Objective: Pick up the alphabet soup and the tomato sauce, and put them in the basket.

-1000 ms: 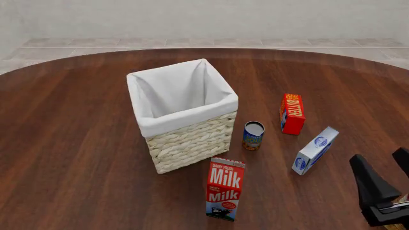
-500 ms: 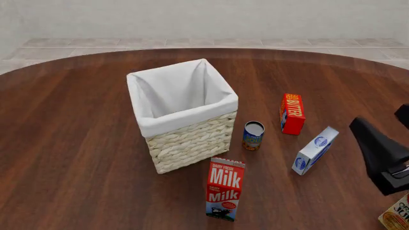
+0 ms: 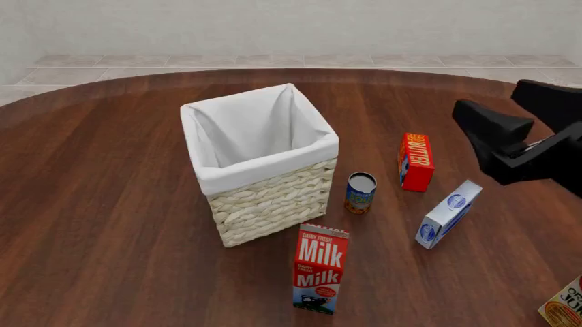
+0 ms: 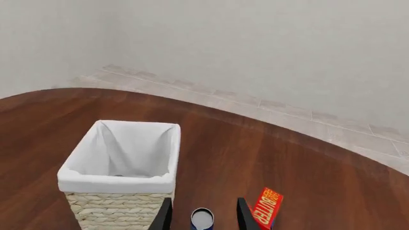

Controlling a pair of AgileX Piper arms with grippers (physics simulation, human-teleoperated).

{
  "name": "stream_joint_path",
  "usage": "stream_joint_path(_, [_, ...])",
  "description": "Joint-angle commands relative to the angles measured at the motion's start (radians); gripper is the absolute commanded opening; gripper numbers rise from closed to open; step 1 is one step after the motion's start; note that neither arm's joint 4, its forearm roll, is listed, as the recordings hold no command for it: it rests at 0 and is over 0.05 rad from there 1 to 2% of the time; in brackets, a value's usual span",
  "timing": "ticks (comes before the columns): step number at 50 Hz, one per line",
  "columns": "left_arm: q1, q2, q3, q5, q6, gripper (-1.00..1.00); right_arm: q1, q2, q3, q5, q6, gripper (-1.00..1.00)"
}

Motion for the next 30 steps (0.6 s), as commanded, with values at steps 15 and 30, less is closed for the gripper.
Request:
stream_joint_path(15, [-0.007,-0.018,0.014,-0.018,-0.018,1.0,-0.028,0.411,-0.308,0.132,-0.011,1.0])
stream_joint_path(30, [-0.01,-0.009,0.041,-0.057,-0.031,1.0,0.0,0.509,-0.305,0.167,-0.01,1.0])
